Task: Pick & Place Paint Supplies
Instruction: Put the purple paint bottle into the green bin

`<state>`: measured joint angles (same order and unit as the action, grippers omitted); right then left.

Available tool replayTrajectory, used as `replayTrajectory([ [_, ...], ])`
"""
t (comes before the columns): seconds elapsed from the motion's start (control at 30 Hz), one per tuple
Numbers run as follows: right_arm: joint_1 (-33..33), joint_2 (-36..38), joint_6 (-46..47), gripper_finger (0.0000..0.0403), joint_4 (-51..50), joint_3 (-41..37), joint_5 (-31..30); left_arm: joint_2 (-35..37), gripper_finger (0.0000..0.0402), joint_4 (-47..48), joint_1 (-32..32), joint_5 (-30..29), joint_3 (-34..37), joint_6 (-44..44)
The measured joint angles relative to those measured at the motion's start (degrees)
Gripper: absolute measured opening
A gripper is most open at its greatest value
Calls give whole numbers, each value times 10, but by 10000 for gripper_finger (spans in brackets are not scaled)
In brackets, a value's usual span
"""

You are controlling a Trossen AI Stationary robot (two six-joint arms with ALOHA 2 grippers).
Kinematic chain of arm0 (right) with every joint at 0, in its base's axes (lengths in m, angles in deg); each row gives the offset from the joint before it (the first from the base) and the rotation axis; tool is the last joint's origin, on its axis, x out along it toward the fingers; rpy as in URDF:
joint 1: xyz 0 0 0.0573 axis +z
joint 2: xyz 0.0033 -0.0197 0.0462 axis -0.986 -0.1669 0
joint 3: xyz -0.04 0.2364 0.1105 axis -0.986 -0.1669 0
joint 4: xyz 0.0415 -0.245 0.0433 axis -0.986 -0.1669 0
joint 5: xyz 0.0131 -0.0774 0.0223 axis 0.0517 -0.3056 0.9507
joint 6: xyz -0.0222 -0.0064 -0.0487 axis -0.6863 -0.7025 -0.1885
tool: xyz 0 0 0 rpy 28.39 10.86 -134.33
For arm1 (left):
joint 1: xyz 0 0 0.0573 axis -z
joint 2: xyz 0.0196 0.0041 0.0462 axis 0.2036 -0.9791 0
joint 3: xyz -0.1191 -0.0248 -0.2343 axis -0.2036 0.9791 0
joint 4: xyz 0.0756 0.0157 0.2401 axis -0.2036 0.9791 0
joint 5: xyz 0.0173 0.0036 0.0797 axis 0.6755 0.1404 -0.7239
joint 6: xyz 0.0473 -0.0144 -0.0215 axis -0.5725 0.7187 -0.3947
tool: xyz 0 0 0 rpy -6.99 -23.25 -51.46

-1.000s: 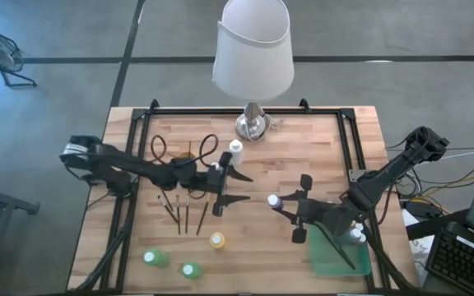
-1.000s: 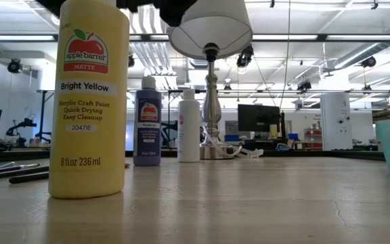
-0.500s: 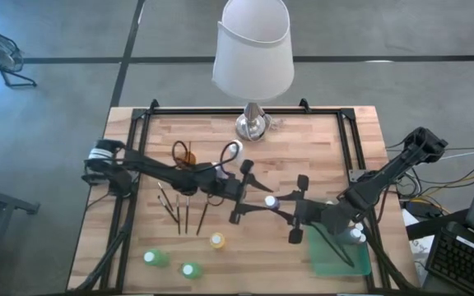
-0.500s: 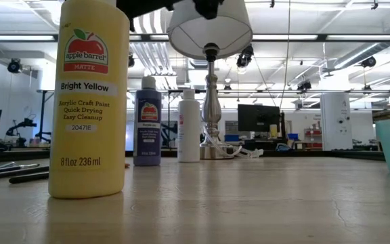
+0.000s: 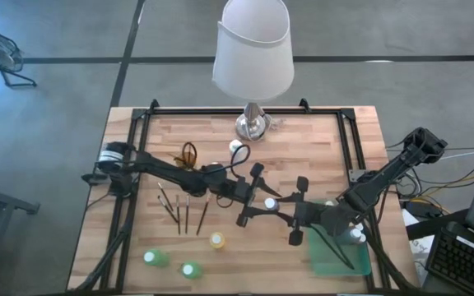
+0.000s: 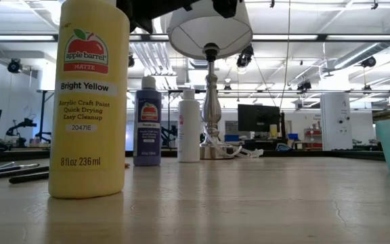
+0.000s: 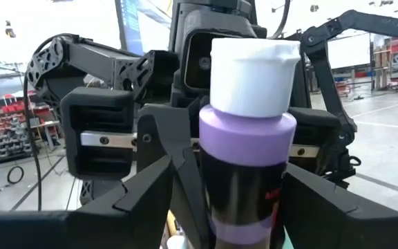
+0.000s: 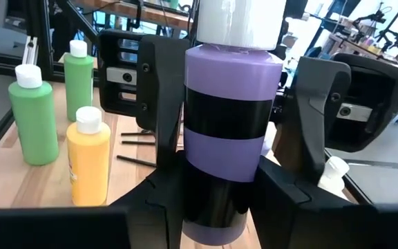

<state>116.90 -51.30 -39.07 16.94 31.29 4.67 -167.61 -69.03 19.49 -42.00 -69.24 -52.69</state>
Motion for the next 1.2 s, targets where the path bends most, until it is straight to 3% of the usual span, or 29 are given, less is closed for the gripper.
replayTrajectory([
  [0.47, 0, 0, 0, 116, -4, 0, -3, 2, 201, -4, 0, 3, 2, -3],
  [0.8, 0, 0, 17, 149, -9, -2, -1, 6, 180, 13, 0, 3, -1, 11],
  [0.9, 2, 1, 26, 162, -17, -2, 8, 27, 179, 70, -1, 3, -2, 17],
  [1.2, 9, 10, 24, 199, -24, -2, 55, 148, 162, 376, 0, -21, -2, 22],
])
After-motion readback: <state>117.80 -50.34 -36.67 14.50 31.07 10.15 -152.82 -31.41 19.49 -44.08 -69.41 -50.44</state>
